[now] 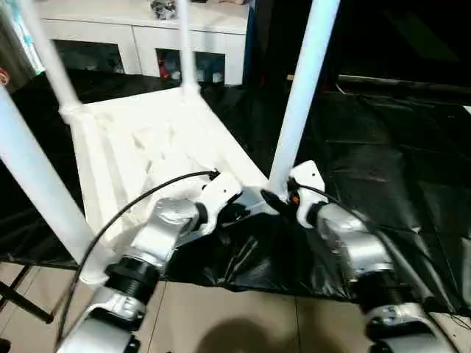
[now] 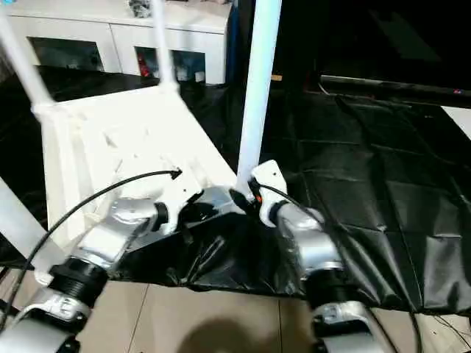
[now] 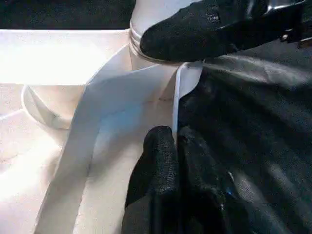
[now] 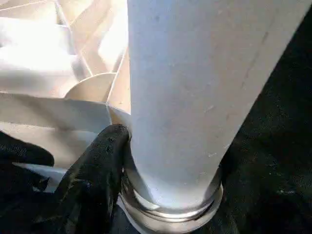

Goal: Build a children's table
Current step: Rotate leg to tighten

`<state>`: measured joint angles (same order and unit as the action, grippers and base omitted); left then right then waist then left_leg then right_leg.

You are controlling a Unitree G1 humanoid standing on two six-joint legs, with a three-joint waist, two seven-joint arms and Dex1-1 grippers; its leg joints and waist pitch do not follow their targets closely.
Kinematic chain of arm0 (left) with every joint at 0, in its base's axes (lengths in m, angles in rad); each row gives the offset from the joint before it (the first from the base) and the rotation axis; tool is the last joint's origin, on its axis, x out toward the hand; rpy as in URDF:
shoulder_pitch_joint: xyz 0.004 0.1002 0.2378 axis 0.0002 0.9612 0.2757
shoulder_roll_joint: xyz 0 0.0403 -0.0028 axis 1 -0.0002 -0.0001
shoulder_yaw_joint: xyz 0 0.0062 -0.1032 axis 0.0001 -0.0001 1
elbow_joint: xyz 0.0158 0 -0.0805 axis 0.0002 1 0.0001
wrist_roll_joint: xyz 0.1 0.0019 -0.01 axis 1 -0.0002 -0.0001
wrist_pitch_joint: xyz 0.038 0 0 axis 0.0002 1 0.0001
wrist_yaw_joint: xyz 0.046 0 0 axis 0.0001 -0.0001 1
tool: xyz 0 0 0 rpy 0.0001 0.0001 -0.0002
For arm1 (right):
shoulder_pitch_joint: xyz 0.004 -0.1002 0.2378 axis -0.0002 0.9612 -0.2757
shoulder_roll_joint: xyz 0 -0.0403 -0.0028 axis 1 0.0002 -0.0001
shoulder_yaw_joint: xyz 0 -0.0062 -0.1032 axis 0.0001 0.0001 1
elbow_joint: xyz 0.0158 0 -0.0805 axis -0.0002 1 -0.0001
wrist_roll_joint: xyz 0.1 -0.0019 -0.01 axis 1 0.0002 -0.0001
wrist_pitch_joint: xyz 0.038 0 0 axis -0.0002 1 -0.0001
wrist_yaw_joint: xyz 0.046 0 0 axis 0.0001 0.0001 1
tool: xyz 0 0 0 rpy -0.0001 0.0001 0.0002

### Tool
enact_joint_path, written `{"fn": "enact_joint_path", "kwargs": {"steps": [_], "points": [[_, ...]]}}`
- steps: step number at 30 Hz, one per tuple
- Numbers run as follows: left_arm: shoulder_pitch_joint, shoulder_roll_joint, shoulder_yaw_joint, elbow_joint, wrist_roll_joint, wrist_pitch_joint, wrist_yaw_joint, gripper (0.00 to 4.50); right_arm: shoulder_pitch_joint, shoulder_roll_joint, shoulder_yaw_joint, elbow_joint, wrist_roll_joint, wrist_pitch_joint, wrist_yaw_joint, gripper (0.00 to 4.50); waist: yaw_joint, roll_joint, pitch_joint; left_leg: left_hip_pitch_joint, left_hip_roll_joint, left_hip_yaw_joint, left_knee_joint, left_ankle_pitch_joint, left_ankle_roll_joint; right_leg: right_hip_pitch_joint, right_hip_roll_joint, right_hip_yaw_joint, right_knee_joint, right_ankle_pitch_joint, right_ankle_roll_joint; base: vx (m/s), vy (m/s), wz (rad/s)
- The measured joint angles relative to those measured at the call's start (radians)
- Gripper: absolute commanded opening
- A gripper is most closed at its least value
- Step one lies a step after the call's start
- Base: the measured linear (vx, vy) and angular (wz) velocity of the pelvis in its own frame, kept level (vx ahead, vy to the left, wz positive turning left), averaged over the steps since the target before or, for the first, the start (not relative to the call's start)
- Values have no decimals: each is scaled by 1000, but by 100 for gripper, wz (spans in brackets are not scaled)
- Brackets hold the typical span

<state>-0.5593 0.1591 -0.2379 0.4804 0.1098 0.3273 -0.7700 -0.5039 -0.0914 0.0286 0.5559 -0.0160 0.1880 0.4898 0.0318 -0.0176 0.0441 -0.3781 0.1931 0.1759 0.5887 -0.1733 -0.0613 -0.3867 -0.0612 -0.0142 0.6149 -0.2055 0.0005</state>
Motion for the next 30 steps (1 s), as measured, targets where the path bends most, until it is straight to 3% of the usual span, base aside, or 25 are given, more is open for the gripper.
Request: {"fn": "enact_joint_path", "kwargs": {"steps": [6, 9, 13, 19, 30], "points": [[17, 14, -7, -40, 0, 4, -19, 0, 0, -21, 1, -8, 20, -3, 81, 380, 1, 0, 0, -1, 0, 0, -3, 0, 0, -1, 1, 0, -2, -1, 3, 0, 0, 0], [41, 56, -13, -77, -11, -18, -82, 0, 3, -78, 43, -23, 19, -25, 196, 410, 0, 1, 0, -5, 1, 0, -4, 0, 0, -6, 2, 0, -2, -2, 3, 0, 0, 0], [65, 111, -26, -117, -38, -38, -183, 0, 3, -123, 94, -27, 23, -63, 324, 410, 9, 1, 0, -9, 1, 0, -4, 0, 0, -9, 2, -1, 0, -2, 3, 0, 0, 0], [83, 185, -39, -147, -67, -67, -300, 0, 3, -193, 124, -36, 54, -71, 505, 410, 10, -4, 2, -10, 1, 2, -1, 0, 0, -9, 0, 0, -1, -2, 3, 0, 0, 0], [97, 218, -53, -180, -97, -57, -391, 0, 10, -254, 156, -63, 86, -60, 657, 327, 28, -6, 3, -11, 1, 2, 0, 0, 1, -10, 1, 0, 1, -2, 3, 0, 0, 0]]}}
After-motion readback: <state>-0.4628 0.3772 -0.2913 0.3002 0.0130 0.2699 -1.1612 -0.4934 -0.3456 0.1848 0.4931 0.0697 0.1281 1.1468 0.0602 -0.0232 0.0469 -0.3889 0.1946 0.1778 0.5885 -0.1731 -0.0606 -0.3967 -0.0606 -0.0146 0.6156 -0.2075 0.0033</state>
